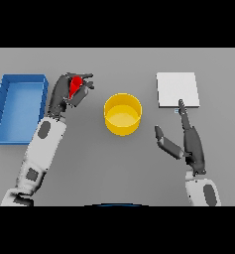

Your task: Pick up the red beaker and tilt it to pour out 1 green nut into yellow bowl. Pick up the yellow bowl and place it on the metallic measuring scale.

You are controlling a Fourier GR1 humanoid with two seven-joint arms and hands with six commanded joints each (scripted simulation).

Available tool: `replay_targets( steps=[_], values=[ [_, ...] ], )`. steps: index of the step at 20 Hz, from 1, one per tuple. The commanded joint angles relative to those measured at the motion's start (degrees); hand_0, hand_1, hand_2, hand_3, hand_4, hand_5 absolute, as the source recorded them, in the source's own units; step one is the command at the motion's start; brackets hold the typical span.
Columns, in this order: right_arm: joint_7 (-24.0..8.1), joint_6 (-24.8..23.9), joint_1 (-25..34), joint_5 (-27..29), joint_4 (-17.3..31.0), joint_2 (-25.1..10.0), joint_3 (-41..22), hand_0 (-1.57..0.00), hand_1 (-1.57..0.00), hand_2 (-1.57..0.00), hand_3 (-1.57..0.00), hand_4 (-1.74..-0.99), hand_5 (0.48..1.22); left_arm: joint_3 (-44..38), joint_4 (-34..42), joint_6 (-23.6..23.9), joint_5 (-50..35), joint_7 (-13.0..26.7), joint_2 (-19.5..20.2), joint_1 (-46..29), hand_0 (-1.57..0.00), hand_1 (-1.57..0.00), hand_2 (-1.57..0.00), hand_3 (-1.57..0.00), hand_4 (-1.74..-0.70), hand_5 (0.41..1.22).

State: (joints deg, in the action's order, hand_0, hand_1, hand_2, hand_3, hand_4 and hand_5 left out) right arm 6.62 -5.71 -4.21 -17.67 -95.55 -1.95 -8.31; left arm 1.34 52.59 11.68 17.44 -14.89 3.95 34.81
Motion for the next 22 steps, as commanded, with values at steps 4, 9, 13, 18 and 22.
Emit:
replay_targets(
  steps=[4, 9, 13, 18, 22],
  values=[
    [1.0, 0.4, -1.0, 0.2, -1.1, 0.1, -0.4, 0.00, 0.00, 0.00, 0.00, -1.092, 0.663, 8.2, 2.8, -2.7, 9.0, 5.8, 4.8, 2.0, -1.56, -1.56, -1.56, -1.55, -1.74, 1.132],
    [1.0, 0.3, -1.0, -0.4, -0.4, 0.3, -0.9, 0.00, 0.00, 0.00, 0.00, -1.096, 0.666, 12.7, 6.2, -6.0, 12.4, 9.5, 7.7, 2.3, -1.56, -1.56, -1.56, -1.56, -1.74, 1.144],
    [0.7, 1.2, -1.3, 0.1, -1.5, 0.2, -1.1, 0.00, 0.00, 0.00, 0.00, -1.062, 0.690, 21.0, 4.5, -10.1, 21.6, 12.4, 10.8, 8.4, -1.57, -1.57, -1.57, -1.57, -1.74, 1.166],
    [0.9, 0.8, -1.7, -0.8, -1.4, 0.1, -1.3, 0.00, 0.00, 0.00, 0.00, -1.070, 0.686, 30.6, 1.3, -18.2, 30.6, 13.2, 13.2, 16.3, -1.57, -1.57, -1.57, -1.57, -1.69, 1.203],
    [0.5, 1.6, -1.6, 1.1, -1.5, 0.3, -0.7, 0.00, 0.00, 0.00, 0.00, -1.060, 0.675, 37.2, -3.0, -24.4, 37.4, 13.1, 12.4, 22.3, -1.57, -1.57, -1.57, -1.57, -1.61, 1.214]
  ],
)
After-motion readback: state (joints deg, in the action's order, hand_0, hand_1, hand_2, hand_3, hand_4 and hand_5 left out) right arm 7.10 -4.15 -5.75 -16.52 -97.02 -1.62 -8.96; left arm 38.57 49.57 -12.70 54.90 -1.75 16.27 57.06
